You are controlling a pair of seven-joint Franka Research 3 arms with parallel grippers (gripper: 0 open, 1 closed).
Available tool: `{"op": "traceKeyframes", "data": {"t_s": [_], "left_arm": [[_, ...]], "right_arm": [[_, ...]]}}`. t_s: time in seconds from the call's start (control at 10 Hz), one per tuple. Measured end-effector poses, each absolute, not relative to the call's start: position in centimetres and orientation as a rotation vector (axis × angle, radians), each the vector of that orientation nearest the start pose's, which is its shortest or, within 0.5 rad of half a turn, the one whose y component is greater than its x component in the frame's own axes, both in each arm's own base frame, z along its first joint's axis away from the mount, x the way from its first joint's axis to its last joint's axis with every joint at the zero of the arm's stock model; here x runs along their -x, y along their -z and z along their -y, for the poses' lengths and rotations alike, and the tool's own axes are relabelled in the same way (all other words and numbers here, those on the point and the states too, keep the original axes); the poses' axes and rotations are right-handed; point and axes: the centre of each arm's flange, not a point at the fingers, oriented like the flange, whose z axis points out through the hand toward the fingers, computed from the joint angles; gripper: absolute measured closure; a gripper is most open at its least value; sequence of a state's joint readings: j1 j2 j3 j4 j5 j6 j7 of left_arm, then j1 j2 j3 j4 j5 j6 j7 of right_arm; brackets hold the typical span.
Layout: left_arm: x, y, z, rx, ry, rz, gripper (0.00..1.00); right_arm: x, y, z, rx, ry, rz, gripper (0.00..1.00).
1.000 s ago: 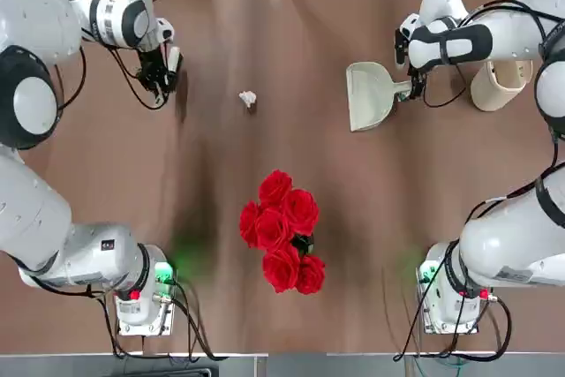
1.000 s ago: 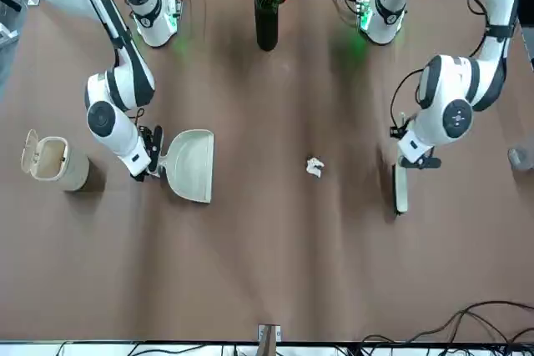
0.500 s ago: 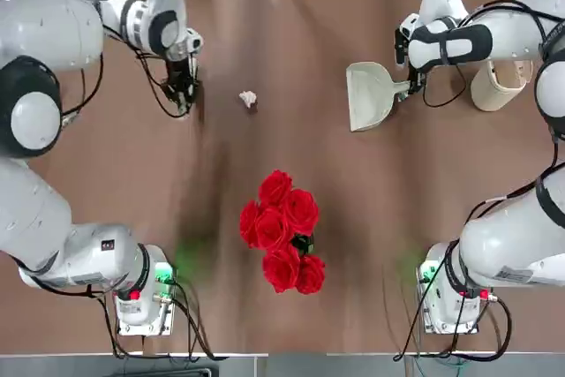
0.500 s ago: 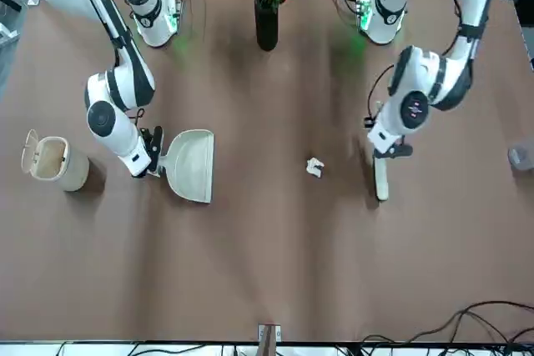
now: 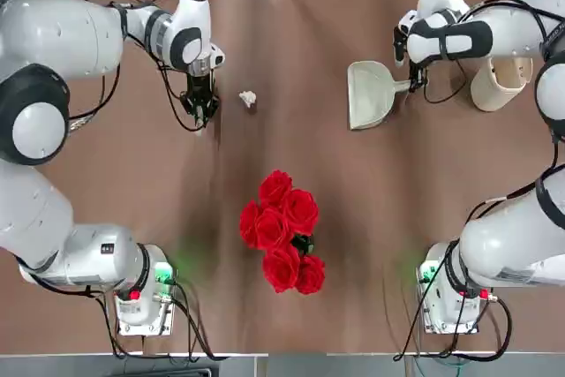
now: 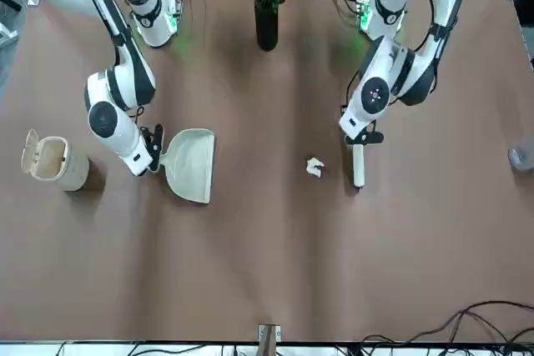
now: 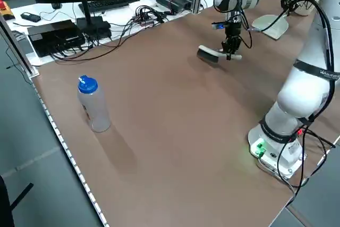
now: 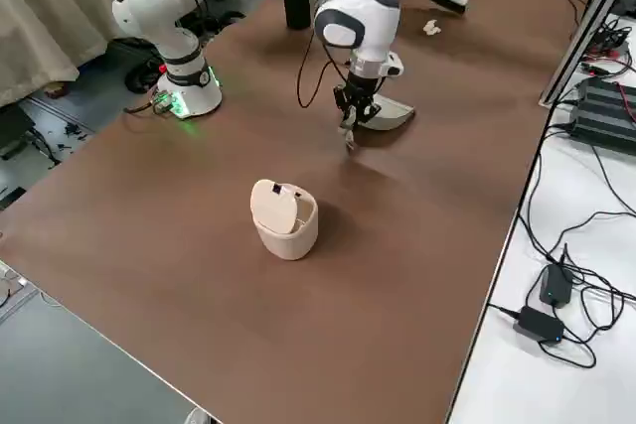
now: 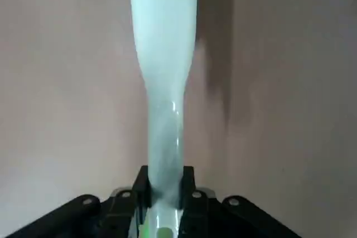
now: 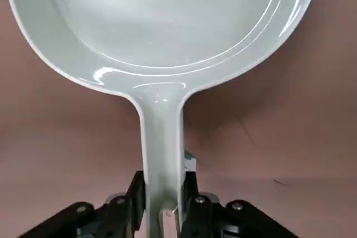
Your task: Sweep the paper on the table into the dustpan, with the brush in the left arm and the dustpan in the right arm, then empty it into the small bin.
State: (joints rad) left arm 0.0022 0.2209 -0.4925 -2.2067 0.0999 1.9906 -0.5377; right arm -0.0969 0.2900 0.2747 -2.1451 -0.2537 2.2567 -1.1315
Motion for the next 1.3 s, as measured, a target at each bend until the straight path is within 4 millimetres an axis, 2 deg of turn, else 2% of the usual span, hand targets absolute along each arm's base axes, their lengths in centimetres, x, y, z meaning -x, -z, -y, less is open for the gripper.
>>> {"op": "traceKeyframes", "data": {"t_s": [0.4,0.6,0.8,1.0,1.3], "left_arm": [[-44.1,-25.6,24.6,2.927,-0.514,0.005,0.73],[-43.5,-24.6,26.6,2.949,-0.474,0.050,0.73],[-42.3,-23.9,29.1,2.950,-0.453,0.078,0.73],[-41.2,-24.1,31.8,2.949,-0.428,0.079,0.73],[-39.0,-23.2,37.3,2.934,-0.381,0.048,0.73]], "right_arm": [[-55.4,-29.1,-14.7,2.294,-0.230,2.200,0.68],[-55.5,-31.1,-17.8,2.309,-0.251,2.246,0.68],[-54.6,-32.8,-22.3,2.369,-0.306,2.297,0.68],[-53.5,-32.1,-26.3,2.384,-0.294,2.315,0.68],[-53.4,-30.0,-30.7,2.399,-0.368,2.248,0.68]]}}
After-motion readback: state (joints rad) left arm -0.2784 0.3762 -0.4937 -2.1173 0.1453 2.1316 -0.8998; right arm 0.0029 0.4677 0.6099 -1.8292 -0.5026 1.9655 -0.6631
